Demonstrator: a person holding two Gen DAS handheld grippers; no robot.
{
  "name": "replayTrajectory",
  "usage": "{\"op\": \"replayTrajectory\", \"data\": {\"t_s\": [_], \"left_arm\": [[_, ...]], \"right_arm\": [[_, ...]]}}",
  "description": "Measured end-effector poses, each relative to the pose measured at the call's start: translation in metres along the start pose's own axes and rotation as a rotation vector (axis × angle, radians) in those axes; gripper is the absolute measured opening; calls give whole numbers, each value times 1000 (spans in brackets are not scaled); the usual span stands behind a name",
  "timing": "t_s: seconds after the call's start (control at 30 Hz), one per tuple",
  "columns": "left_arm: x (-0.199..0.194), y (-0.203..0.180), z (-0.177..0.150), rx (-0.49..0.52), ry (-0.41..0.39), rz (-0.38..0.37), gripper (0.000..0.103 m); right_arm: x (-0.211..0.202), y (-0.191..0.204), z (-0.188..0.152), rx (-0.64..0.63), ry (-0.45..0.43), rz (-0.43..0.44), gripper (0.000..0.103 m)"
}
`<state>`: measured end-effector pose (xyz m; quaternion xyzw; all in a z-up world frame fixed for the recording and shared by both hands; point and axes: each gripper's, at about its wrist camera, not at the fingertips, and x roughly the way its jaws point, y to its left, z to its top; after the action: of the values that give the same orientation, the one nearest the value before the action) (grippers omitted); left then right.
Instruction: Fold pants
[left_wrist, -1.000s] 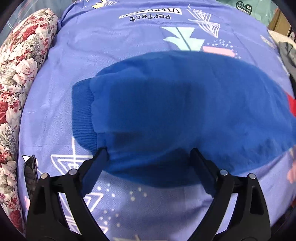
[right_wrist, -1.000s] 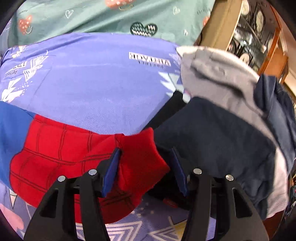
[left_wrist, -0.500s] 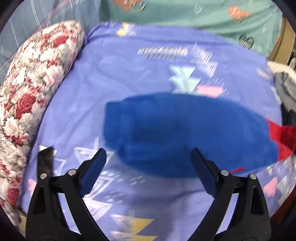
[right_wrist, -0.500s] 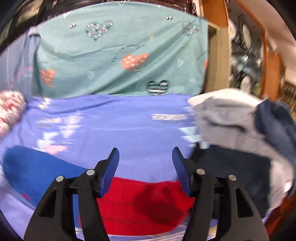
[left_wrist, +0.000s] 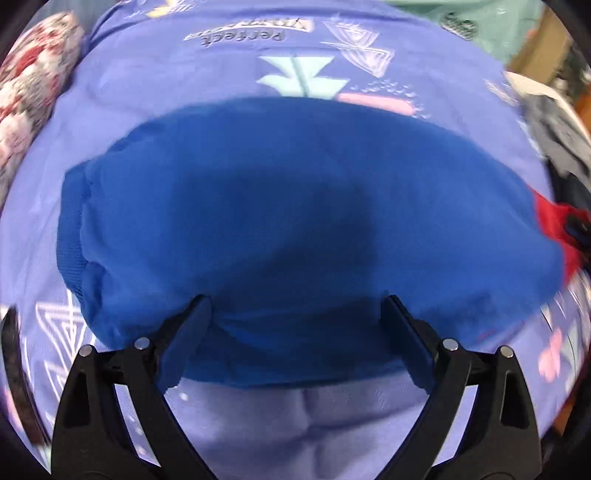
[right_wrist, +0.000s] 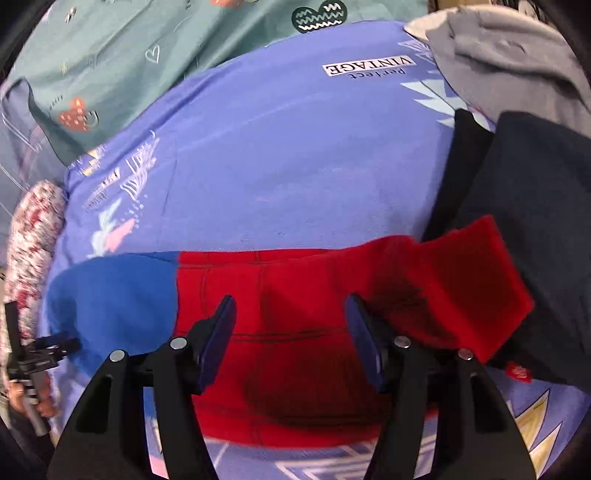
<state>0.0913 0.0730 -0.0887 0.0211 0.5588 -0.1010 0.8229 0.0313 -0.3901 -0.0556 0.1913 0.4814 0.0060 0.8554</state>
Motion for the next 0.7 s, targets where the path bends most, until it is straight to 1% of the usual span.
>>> {"op": "replayTrajectory", "data": {"t_s": [0.07,0.13,0.17,0.23,0.27,0.3,0.37,0.4,0.47,0.5,0.53,0.6,0.63,0.67,0.7], "left_arm": [[-3,3,-2,12,16,60,94],[-7,9,-3,12,30,65,95],[-11,10,-3,9,32,69,94],[-21,8,-4,3,18,73,94],[-26,8,-4,2,-1,60,94],[-34,3,-3,2,-29,35,94],[-42,-3,-4,2,-64,-4,94],[-45,-8,-3,1,-81,-17,95],[-44,-16,3,-17,-94,-44,95],[-39,-19,7,-23,-91,-45,95],[-34,-20,8,-27,-81,-29,95],[-17,-19,6,-11,-39,35,95],[-9,-17,3,-6,-14,63,95],[0,-13,-1,-5,17,97,95],[8,-7,-8,-2,43,119,96]], "right_arm": [[-20,-15,2,-5,-50,-12,58],[-37,-23,2,12,-75,4,58],[-44,-24,1,17,-100,-31,58],[-64,-12,-5,-36,-178,-122,61],[-71,-4,-9,-63,-200,-127,63],[-72,4,-12,-83,-193,-78,63],[-65,20,-19,-114,-134,63,66],[-59,26,-24,-121,-103,88,66],[-41,30,-28,-116,-43,105,66],[-36,29,-29,-113,-29,92,66],[-29,25,-31,-102,-15,69,66],[-17,7,-32,-52,36,8,66],[-18,-2,-34,-43,39,-35,66],[-23,-13,-36,-50,19,-104,65],[-30,-19,-38,-58,5,-133,65]]}}
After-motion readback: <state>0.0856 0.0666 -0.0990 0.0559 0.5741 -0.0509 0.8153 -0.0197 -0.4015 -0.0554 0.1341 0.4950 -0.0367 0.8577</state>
